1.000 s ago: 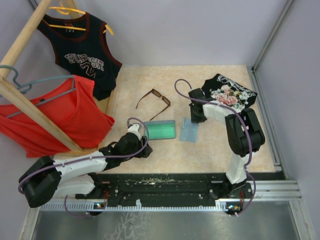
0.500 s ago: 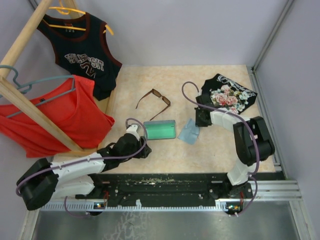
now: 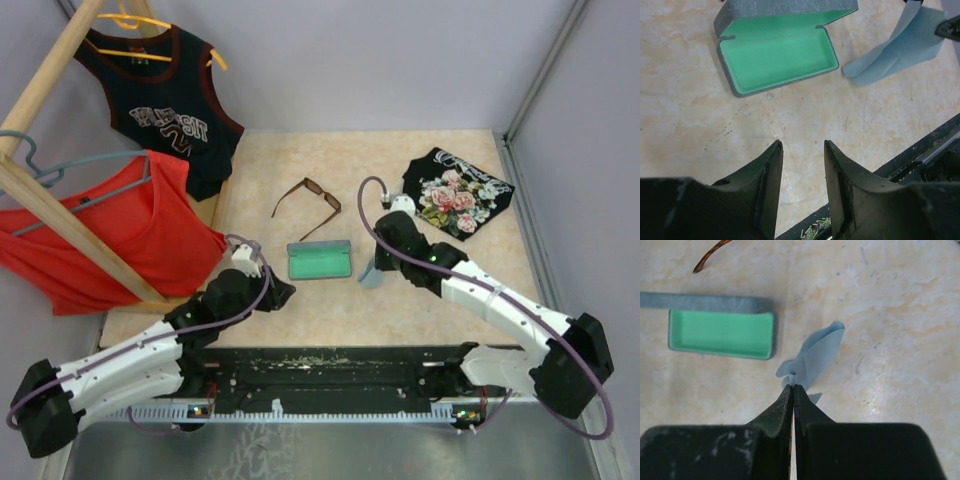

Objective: Organize the sunglasses
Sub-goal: Pick up the glasses cleaning cloth from the center of the board, then place the glasses cleaning cloth at the center of the board.

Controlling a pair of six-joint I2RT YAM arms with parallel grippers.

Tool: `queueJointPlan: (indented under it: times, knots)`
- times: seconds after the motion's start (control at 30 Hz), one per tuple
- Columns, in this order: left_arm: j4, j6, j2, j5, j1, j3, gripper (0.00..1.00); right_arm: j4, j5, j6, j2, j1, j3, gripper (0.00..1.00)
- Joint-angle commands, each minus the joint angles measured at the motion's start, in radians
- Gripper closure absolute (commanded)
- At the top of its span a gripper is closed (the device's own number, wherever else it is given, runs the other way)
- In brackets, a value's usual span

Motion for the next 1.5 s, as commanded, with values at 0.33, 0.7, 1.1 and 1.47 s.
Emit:
queueJointPlan:
  times: [0.33, 0.7, 1.1, 1.47]
  knots:
    - [-0.203, -0.062, -0.206, -0.082, 0.006, -0.017, 0.65, 0.078, 0.006, 0.188, 0.073, 0.37, 0.222, 1.0]
    - [-0.236, -0.064, -0.204, -0.096, 0.005, -0.022, 0.65, 0.305, 0.09, 0.421, -0.005, 0.37, -0.207, 1.0]
    - [-0.146, -0.036, -0.098, -0.032, 0.006, -0.032, 0.6, 0.179, 0.171, 0.513, -0.112, 0.372, -0.348, 1.0]
    - [-0.011, -0.009, 0.103, 0.104, 0.005, -0.005, 0.55, -0.044, 0.152, 0.586, -0.148, 0.406, -0.343, 0.97]
